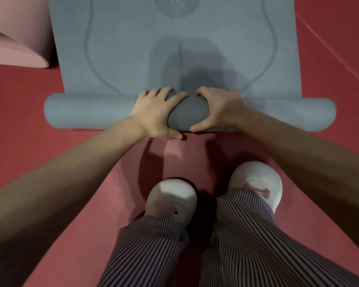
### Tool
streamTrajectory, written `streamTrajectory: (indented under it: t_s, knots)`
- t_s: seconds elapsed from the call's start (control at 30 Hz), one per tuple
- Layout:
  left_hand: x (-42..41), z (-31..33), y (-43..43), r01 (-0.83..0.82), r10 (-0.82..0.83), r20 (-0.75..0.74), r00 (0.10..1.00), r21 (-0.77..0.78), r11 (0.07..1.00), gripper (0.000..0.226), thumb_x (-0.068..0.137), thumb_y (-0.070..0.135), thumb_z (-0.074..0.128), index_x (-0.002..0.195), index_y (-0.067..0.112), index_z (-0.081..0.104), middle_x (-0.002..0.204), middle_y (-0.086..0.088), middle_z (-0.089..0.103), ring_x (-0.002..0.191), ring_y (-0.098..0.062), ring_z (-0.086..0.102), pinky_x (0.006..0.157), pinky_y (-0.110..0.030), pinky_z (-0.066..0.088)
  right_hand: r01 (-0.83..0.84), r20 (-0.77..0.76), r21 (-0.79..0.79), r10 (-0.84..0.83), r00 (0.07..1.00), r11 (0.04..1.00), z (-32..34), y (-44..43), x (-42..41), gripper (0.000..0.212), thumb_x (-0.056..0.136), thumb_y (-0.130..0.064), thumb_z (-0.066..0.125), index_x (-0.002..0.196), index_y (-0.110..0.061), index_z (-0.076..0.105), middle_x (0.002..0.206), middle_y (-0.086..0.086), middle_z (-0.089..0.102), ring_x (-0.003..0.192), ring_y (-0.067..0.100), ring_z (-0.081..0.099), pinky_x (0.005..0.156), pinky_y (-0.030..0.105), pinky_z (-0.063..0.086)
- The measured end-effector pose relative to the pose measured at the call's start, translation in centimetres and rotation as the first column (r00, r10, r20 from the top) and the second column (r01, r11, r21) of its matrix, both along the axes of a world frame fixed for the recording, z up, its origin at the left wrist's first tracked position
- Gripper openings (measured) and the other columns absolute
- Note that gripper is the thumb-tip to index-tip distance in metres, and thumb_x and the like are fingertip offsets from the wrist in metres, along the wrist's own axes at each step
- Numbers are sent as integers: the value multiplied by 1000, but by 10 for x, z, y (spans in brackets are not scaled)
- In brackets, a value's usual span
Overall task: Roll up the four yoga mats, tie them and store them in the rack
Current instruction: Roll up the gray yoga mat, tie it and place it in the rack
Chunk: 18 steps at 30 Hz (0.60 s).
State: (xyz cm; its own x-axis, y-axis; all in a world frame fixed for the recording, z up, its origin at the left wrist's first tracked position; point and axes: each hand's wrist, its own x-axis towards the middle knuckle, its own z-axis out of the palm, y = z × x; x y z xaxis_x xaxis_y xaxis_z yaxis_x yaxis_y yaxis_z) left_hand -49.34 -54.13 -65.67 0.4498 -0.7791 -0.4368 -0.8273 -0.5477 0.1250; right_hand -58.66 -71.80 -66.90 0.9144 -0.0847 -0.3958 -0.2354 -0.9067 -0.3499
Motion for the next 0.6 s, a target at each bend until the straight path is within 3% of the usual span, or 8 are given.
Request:
streamTrajectory:
  t_s: [0.1,0.23,0.3,0.4,0.53,0.6]
  knots:
    - [-3,0,-6,-56,55,13,998,10,998,106,53,71,73,143,38,29,130,-1,53,120,-28,50,100,-39,35,8,2,19,-8,1000,1000,2,0,-1,91,55,-70,73,127,-24,44,119,-1,53,111,19,53,91,33,37]
    - [15,10,-19,-127,133,-150,980,50,991,100,46,70,77,134,42,38,123,7,61,112,-23,58,93,-35,44,46,-119,84,-36,992,995,11,-7,9,86,58,-71,70,131,-30,48,119,-5,53,112,18,53,93,32,39]
    - [23,16,-26,-125,147,-217,965,114,986,99,45,67,80,132,43,40,120,10,62,112,-21,58,93,-33,44,60,-149,96,-45,988,994,17,-10,17,75,58,-71,70,121,-32,57,105,-8,56,104,17,56,87,33,43]
    - [26,20,-29,-114,161,-297,941,171,979,95,48,60,84,132,41,45,116,13,62,110,-18,57,93,-30,41,106,-261,235,-42,964,966,21,-12,18,59,61,-61,76,109,-29,66,95,-10,64,89,14,61,79,29,47]
    - [8,9,-19,-85,214,-526,823,259,962,83,47,52,88,122,38,54,108,15,64,101,-13,59,95,-35,46,245,-462,399,-37,886,884,16,-7,-8,51,60,-54,80,105,-32,69,88,-14,70,77,5,65,72,23,49]
    - [-3,2,-10,-80,225,-564,794,270,960,86,44,56,87,122,41,53,107,16,65,101,-11,59,95,-35,46,164,-469,318,5,883,934,12,1,-21,59,60,-63,74,112,-35,65,98,-13,66,92,9,62,88,29,44]
